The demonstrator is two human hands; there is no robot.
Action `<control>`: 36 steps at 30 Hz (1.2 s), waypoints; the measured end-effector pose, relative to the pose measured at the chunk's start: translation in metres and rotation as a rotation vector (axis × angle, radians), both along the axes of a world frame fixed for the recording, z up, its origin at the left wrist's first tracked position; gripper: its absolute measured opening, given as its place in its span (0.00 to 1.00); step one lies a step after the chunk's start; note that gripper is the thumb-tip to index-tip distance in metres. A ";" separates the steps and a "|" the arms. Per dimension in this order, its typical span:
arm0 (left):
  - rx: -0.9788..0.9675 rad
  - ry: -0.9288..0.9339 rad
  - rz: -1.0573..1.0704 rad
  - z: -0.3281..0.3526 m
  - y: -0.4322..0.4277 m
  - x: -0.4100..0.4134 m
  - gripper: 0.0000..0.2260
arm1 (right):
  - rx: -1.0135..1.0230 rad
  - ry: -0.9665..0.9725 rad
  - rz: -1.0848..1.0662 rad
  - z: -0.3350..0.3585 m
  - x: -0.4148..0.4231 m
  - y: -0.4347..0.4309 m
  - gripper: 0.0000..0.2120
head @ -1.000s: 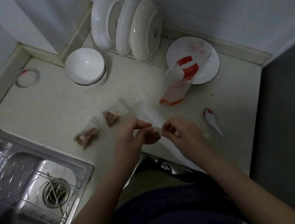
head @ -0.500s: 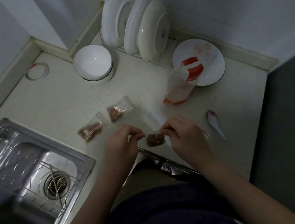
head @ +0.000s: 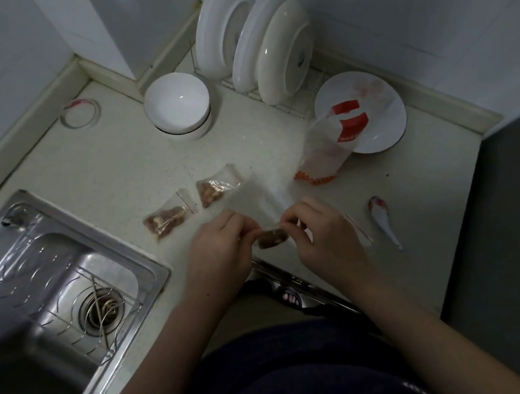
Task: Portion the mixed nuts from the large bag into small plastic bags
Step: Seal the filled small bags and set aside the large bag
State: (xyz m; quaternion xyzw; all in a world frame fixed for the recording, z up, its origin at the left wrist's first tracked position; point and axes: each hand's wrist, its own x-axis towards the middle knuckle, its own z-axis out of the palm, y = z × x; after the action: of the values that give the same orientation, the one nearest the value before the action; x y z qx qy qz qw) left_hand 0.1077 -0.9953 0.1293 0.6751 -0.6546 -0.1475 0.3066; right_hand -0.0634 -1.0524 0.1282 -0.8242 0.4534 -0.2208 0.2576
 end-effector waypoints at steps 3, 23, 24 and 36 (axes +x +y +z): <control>0.009 -0.030 0.018 0.002 0.000 -0.002 0.03 | -0.047 -0.002 0.068 0.000 0.000 0.000 0.03; 0.013 -0.110 -0.039 0.002 0.001 -0.012 0.07 | -0.374 0.195 0.133 -0.001 0.006 0.000 0.06; 0.022 -0.147 -0.058 0.003 0.001 -0.014 0.08 | -0.369 0.207 0.106 -0.001 0.006 0.001 0.07; 0.090 -0.302 -0.053 0.002 0.002 -0.003 0.08 | -0.249 0.217 0.020 -0.002 0.006 0.001 0.06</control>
State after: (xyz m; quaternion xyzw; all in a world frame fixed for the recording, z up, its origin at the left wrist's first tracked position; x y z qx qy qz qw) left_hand 0.1050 -0.9932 0.1316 0.6850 -0.7037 -0.0817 0.1698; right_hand -0.0578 -1.0512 0.1261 -0.8732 0.4394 -0.1826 0.1052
